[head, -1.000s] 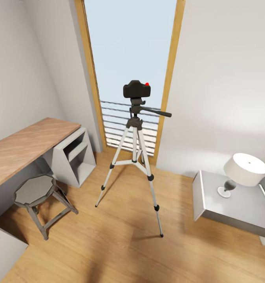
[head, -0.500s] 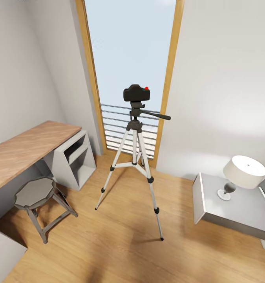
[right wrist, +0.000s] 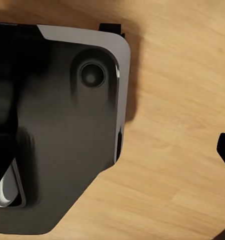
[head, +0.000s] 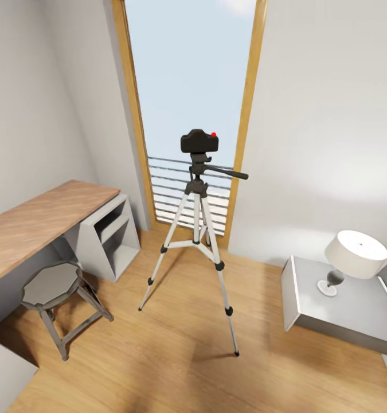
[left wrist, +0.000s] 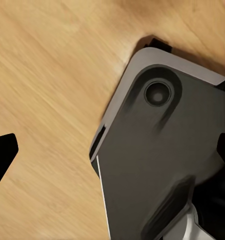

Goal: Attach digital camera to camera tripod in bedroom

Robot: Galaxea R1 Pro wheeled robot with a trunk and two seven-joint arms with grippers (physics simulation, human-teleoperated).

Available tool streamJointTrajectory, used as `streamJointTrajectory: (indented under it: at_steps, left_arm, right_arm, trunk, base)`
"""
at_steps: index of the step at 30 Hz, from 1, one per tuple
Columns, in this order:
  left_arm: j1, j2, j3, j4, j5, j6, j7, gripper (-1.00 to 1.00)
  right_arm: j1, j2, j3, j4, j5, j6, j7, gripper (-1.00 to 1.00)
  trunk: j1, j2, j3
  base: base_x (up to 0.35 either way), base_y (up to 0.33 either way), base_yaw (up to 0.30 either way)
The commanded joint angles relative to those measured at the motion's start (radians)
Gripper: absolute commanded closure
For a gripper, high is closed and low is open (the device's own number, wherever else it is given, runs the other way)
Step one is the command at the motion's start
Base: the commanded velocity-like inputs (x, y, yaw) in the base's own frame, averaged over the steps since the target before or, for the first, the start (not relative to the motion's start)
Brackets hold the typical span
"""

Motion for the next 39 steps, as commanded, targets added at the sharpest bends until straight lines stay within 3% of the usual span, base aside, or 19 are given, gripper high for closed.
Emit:
streamJointTrajectory:
  at_steps: [1, 16, 39]
  left_arm:
    - [0.000, 0.001, -0.008, -0.003, 0.007, 0.002, 0.005, -1.00]
    - [0.000, 0.001, -0.010, -0.003, 0.006, 0.003, 0.005, -1.00]
    - [0.000, 0.001, -0.007, -0.004, 0.007, 0.002, 0.005, -1.00]
  right_arm:
    - [-0.001, 0.000, -0.009, 0.001, 0.009, 0.001, 0.002, -1.00]
    - [0.018, 0.000, -0.009, 0.001, 0.009, -0.054, 0.001, -1.00]
    - [0.023, -0.004, -0.009, 0.001, 0.009, -0.062, -0.003, -1.00]
  trunk:
    - [0.000, -0.001, 0.000]
    - [0.000, -0.001, 0.024]
    - [0.000, -0.001, 0.061]
  base:
    - [0.000, 0.000, 0.000]
    - [0.000, 0.000, 0.000]
    - [0.000, 0.000, 0.000]
